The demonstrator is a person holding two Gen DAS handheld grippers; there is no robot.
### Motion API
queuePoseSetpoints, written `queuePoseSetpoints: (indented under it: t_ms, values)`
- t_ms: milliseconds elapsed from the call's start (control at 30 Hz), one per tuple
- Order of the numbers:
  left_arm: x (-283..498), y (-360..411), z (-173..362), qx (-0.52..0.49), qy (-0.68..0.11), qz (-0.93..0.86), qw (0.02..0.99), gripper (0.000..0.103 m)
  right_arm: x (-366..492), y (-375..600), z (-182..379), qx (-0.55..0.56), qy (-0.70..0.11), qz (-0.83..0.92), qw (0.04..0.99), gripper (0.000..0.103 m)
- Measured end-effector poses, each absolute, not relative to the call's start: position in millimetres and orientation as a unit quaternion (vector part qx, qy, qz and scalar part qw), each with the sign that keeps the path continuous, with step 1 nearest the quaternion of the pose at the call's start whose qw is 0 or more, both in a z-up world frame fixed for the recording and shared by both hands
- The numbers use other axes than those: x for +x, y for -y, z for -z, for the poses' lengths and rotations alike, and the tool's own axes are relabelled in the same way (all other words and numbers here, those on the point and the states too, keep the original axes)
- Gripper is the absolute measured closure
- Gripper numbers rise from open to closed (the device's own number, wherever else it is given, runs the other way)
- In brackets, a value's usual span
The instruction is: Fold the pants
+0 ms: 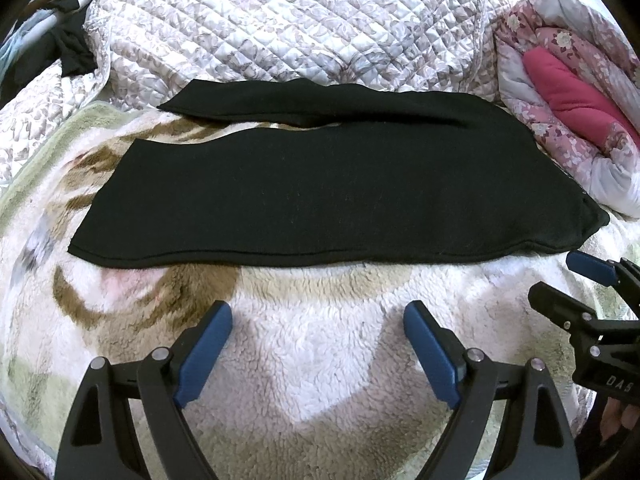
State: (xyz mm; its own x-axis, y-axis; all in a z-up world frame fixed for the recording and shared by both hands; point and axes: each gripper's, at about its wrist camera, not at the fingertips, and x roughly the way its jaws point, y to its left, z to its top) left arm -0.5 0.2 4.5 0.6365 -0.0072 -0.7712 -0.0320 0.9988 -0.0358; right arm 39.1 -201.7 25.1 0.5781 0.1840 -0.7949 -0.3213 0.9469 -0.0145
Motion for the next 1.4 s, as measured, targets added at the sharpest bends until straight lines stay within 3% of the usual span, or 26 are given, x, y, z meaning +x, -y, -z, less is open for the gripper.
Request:
queuePoseSetpoints:
  t_ms: [500, 1267, 1333, 1400]
  values:
    - [-10.0, -22.1, -17.3, -0.062, -0.404, -0.012, 0.912, 0.014, 42.9, 238.7, -34.0, -0.022, -0.427, -0.101, 0.898, 0.025]
    - [12.5, -140.4, 6.3, -0.266, -0.378, -0.107, 0.88, 0.015, 101.4, 337.0, -28.1, 0.225, -0.421, -0.036, 0.878, 0.025]
    - [19.5, -144.0, 9.6, -0.263, -0.376, -0.116, 0.881, 0.016, 108.0, 339.9, -28.7, 0.235, -0.416, -0.029, 0.878, 0.027]
    - [24.5, -145.4, 10.8, -0.257, -0.372, -0.123, 0.884, 0.016, 112.1, 342.8, -28.6, 0.236, -0.412, -0.019, 0.88, 0.037]
